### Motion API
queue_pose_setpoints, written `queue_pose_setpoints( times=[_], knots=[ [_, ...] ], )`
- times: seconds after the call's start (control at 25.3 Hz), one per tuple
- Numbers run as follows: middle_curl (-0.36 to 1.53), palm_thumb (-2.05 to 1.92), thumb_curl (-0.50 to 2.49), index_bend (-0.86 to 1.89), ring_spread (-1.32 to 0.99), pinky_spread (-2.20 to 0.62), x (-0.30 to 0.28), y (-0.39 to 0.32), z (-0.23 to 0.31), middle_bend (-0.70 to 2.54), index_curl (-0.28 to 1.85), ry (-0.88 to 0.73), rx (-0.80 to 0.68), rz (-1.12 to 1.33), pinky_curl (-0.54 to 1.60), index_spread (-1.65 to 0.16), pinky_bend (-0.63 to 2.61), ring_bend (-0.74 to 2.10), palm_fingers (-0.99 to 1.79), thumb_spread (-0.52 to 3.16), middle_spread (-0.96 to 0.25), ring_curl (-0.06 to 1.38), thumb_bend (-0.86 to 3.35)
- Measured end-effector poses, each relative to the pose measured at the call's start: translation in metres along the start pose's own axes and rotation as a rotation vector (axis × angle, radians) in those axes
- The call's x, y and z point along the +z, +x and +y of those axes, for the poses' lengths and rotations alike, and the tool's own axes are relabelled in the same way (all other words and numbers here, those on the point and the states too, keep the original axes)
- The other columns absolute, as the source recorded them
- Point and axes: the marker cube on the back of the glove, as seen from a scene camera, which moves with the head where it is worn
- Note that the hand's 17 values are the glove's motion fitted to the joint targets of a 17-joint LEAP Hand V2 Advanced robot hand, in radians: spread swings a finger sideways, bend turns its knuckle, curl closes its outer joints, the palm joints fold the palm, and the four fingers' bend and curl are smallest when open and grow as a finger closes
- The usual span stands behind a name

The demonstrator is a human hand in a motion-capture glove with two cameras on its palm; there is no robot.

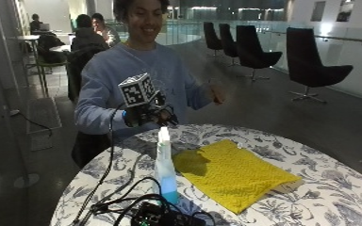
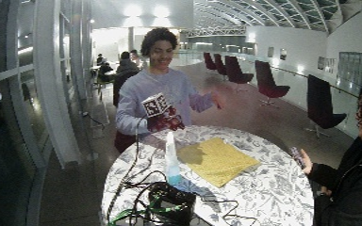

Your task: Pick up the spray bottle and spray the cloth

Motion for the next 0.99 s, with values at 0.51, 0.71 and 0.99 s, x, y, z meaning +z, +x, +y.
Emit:
queue_pose_setpoints(
  times=[0.51,0.71,0.99],
  knots=[
    [0.24,0.67,0.23,0.2,-0.01,0.14,-0.003,0.009,0.033,0.36,0.25,-0.011,0.174,-0.056,0.2,-0.31,0.24,0.23,0.73,0.9,-0.05,0.2,0.41],
    [0.27,0.66,0.26,0.16,-0.01,0.15,-0.005,0.014,0.028,0.34,0.26,0.064,0.243,-0.224,0.23,-0.34,0.23,0.23,0.73,1.01,-0.05,0.21,0.38],
    [0.29,0.66,0.28,0.12,0.0,0.15,-0.016,0.041,0.03,0.29,0.25,0.273,0.421,-0.543,0.26,-0.35,0.26,0.28,0.72,1.1,-0.04,0.25,0.32]
  ],
)
